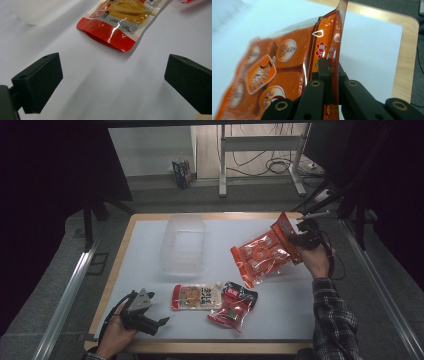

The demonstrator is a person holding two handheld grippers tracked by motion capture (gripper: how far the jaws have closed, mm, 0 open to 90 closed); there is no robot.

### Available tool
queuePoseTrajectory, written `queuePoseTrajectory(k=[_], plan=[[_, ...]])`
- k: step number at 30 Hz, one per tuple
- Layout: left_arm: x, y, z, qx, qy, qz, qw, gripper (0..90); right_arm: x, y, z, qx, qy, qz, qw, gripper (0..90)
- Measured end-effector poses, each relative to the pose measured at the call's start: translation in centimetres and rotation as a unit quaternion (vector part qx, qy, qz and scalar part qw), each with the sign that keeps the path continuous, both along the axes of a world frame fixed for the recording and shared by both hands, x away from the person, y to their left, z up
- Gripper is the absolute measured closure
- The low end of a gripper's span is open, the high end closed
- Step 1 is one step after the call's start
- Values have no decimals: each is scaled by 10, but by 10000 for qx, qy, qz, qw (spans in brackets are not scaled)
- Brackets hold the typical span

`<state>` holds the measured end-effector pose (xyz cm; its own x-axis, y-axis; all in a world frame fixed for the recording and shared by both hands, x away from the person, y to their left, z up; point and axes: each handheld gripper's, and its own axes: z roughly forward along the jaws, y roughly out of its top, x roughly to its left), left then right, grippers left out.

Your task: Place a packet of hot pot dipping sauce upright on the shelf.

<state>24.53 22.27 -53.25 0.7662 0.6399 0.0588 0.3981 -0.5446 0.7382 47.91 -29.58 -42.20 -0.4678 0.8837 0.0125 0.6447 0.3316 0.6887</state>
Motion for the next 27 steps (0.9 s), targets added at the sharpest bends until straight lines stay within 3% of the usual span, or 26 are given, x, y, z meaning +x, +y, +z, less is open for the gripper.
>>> queuePoseTrajectory(k=[7,12,16,19,23,27], plan=[[0,1,1,-80,-46,24,10000,15,-13,16,39,461,-174,258,9985,886],[-1,1,1,-70,-62,-5,10000,14,-22,37,59,366,-353,528,9973,887],[-1,1,2,-76,-69,5,9999,14,-27,50,71,566,-381,718,9951,888],[-1,1,2,-78,-73,-1,9999,13,-30,58,77,585,-381,796,9944,888],[-1,1,2,-73,-91,-18,9999,12,-38,79,88,404,-527,983,9929,888],[-1,1,2,-52,-93,-28,9999,12,-42,92,95,428,-589,1106,9912,889]])
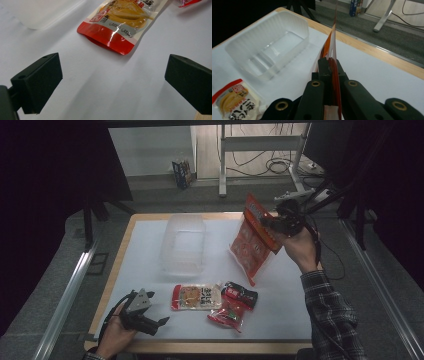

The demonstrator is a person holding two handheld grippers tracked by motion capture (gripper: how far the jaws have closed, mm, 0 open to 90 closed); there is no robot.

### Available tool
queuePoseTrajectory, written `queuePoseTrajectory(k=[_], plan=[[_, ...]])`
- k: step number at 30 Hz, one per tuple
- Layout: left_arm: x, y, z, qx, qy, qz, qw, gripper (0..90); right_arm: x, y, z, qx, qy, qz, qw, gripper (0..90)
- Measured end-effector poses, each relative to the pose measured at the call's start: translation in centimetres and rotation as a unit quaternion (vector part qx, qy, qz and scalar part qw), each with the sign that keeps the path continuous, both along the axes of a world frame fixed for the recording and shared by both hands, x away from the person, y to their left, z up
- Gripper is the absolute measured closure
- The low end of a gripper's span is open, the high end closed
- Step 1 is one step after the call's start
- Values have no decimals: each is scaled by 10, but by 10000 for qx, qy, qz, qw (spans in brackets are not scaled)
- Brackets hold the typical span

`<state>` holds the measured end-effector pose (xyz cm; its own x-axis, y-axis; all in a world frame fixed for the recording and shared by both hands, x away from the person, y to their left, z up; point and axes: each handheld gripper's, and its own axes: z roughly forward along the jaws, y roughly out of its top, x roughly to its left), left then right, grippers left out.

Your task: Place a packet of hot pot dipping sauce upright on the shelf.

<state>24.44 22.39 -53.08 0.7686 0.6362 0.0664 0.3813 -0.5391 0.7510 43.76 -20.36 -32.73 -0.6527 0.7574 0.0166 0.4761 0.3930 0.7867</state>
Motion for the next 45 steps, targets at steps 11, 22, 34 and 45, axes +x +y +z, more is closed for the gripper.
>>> queuePoseTrajectory(k=[11,22,34,45], plan=[[0,0,0,4,-37,-3,10000,12,0,30,19,-173,-234,125,9995,889],[-1,-1,0,13,-65,2,10000,11,11,60,35,155,-194,374,9990,889],[-1,-1,1,-4,-88,-8,10000,10,27,100,47,409,-118,438,9981,889],[-1,-1,1,-33,-76,-23,10000,10,38,135,50,573,-114,422,9974,889]])
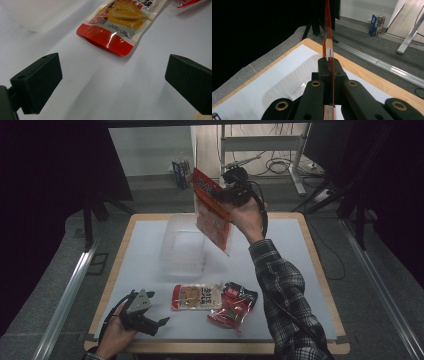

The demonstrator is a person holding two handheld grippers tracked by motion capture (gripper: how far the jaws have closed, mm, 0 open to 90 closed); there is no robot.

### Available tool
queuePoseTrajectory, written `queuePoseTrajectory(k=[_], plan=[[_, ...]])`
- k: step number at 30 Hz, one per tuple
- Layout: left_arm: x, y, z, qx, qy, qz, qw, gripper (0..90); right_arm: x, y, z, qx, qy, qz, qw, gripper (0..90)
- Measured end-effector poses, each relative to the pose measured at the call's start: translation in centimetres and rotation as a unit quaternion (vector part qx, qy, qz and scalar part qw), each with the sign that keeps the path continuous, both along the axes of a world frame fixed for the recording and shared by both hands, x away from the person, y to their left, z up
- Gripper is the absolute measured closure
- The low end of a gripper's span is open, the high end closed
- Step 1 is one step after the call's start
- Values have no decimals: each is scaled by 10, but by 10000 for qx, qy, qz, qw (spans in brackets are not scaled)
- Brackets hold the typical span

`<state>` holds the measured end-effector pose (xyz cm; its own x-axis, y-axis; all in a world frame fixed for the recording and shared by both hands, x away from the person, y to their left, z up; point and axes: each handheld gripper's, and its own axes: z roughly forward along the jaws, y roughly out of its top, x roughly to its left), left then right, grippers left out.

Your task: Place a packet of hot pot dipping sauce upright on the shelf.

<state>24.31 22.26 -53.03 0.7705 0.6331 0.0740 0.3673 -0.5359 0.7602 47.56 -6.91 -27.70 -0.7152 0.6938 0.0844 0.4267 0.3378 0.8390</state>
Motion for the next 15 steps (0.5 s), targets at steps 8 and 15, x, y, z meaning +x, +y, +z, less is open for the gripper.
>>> queuePoseTrajectory(k=[8,15], plan=[[0,0,0,12,1,-31,10000,10,9,26,-1,84,17,22,10000,889],[0,-1,0,-7,6,-50,10000,10,17,50,-3,151,16,-38,9999,889]])
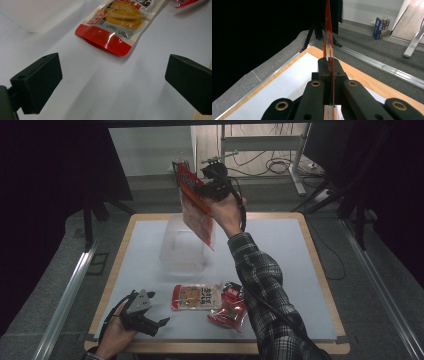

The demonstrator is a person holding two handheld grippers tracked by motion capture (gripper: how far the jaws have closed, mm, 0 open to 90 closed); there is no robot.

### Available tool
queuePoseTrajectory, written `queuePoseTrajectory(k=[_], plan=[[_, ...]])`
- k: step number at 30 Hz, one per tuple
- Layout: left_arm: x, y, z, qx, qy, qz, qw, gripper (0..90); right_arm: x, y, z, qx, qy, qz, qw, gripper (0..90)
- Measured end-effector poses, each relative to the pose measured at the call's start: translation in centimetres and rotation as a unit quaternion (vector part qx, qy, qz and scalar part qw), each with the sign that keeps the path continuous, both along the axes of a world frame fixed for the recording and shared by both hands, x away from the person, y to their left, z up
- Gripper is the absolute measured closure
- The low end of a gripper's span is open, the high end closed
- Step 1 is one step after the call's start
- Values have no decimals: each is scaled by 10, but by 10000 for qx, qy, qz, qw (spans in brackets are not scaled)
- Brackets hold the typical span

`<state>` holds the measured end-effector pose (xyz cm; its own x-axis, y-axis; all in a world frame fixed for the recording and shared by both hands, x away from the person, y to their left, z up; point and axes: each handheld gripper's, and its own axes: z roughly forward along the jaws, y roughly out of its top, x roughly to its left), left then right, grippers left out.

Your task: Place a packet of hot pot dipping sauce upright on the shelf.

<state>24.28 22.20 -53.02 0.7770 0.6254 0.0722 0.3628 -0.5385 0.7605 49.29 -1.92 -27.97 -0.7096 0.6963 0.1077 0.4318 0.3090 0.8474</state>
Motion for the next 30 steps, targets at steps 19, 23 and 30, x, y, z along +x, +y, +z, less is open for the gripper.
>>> queuePoseTrajectory(k=[19,23,30], plan=[[0,-1,0,47,-2,-47,10000,10,23,52,-40,-168,187,-52,9997,888],[0,-1,0,74,-10,-48,10000,10,28,53,-52,-183,293,-119,9993,888],[0,-2,-1,134,-14,-55,9999,10,35,51,-78,-453,264,-132,9985,886]])
